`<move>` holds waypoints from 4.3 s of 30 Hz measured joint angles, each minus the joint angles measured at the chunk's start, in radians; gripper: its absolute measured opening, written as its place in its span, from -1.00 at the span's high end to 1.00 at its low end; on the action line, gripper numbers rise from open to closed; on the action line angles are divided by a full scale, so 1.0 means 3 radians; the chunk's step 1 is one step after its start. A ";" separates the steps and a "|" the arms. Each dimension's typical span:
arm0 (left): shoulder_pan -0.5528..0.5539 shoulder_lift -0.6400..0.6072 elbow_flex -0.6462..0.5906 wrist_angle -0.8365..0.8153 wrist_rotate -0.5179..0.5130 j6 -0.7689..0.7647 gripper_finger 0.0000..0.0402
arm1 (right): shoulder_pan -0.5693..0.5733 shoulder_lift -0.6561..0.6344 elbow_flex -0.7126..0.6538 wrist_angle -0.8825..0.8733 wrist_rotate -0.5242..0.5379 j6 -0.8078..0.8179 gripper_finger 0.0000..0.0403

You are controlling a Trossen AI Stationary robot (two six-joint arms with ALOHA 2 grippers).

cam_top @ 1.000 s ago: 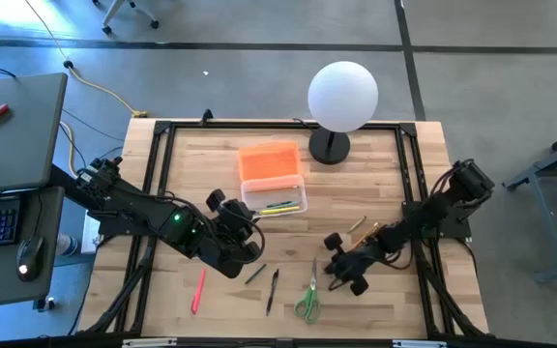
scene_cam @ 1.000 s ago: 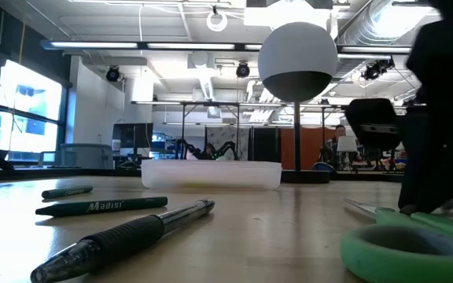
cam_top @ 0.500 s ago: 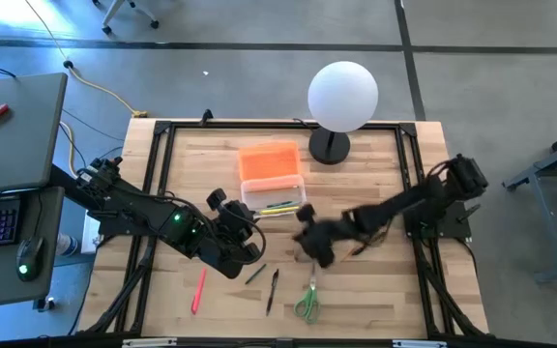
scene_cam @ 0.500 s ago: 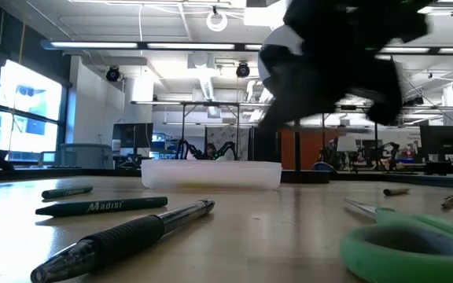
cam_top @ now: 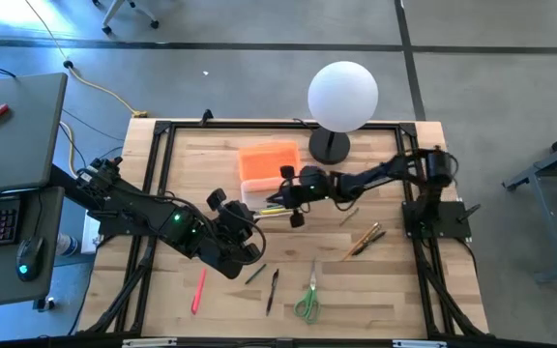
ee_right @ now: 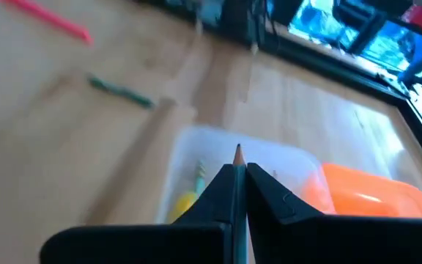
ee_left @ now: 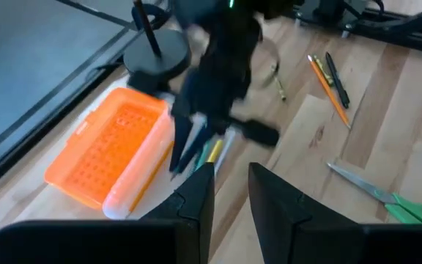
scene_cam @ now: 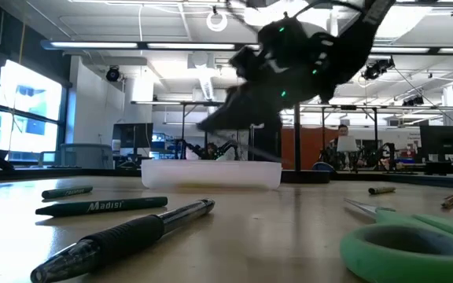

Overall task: Pick & place school supplies into a supply box
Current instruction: Put the blue pencil into the transparent supply box, then put the top green crayon into the transparent supply box

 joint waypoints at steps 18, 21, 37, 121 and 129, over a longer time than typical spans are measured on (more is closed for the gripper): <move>0.0000 0.0001 0.0000 0.0012 -0.0018 -0.0012 0.42 | 0.0065 0.1027 0.1557 -0.1476 0.0336 -0.0233 1.00; 0.0001 0.0001 0.0000 0.0011 -0.0009 -0.0013 0.42 | 0.0071 0.1040 0.1573 -0.1478 0.0334 -0.0241 0.97; 0.0000 0.0001 0.0000 0.0017 -0.0005 -0.0016 0.42 | 0.0186 0.0945 0.1577 -0.1550 0.0567 -0.0267 0.61; 0.0001 0.0003 0.0000 0.0143 -0.0211 0.0026 0.42 | -0.0421 -0.0201 -0.2500 0.1686 -0.0938 0.0070 0.96; 0.0001 0.0003 0.0000 0.0157 -0.0187 0.0026 0.42 | -0.0089 -0.0404 -0.2238 0.2297 -0.0666 0.0546 1.00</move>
